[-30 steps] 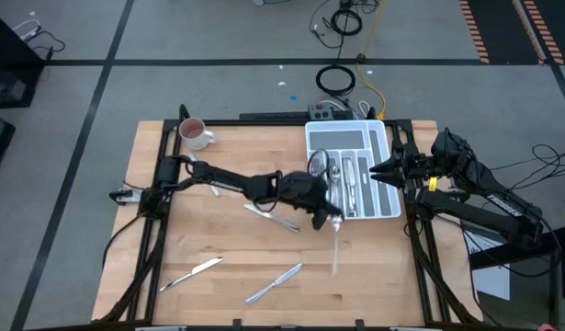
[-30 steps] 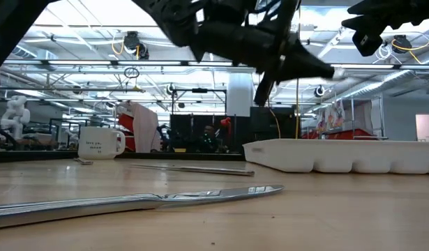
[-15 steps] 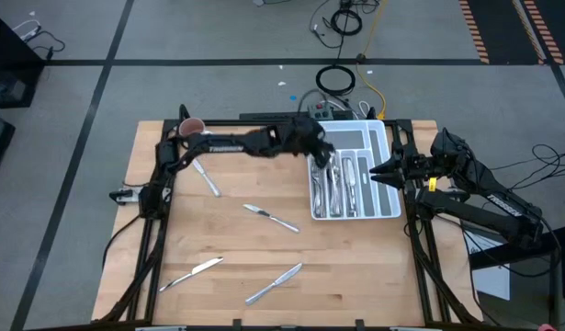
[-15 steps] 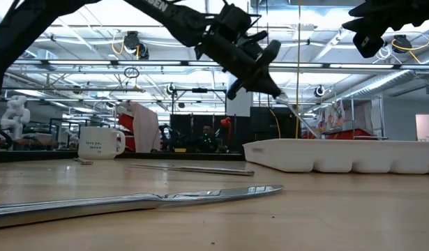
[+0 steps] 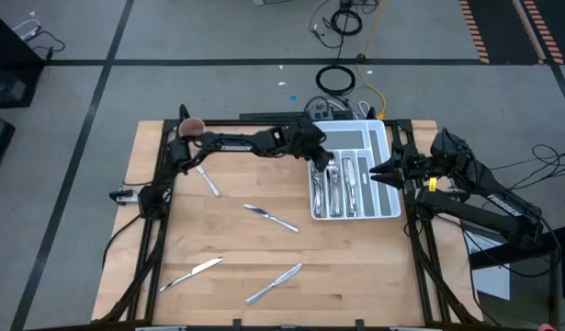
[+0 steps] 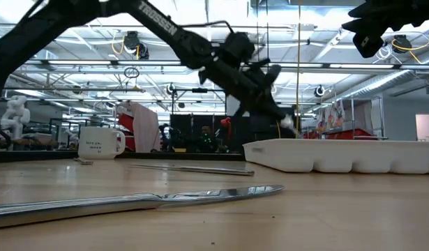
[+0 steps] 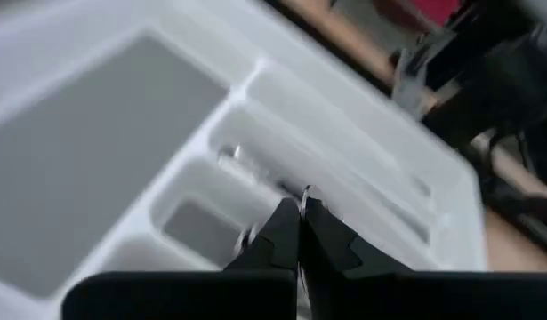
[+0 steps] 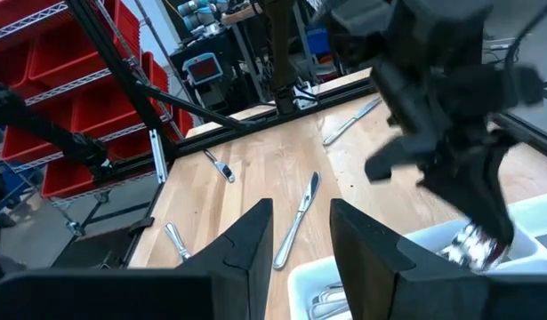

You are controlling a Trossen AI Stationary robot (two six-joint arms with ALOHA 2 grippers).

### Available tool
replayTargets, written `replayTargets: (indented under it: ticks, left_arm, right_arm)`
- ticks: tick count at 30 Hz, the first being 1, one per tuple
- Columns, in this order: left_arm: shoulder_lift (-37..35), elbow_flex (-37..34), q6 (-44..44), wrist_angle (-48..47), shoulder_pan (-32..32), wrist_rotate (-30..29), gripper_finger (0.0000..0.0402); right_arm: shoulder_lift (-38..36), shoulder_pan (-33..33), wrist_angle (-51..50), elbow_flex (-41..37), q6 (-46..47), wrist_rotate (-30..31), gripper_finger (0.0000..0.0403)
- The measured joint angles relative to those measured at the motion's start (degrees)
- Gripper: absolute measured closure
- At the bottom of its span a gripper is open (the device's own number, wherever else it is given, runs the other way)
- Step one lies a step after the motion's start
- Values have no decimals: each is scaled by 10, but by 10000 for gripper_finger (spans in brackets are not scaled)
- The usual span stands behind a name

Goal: Sort silverware
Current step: Put the silver spoon into the silverware tray

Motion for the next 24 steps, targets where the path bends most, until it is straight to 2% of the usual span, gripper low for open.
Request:
replayTargets:
  ticks: [6, 20, 24]
  left_arm:
    - [29, 0, -15, 32, -6, 17, 399]
    - [46, 1, -10, 47, -7, 39, 398]
    - [49, 0, -8, 42, -7, 26, 368]
  right_arm:
    - [0, 0, -10, 0, 3, 0, 298]
    - [0, 0, -35, 0, 0, 14, 298]
    - [0, 0, -35, 0, 0, 14, 298]
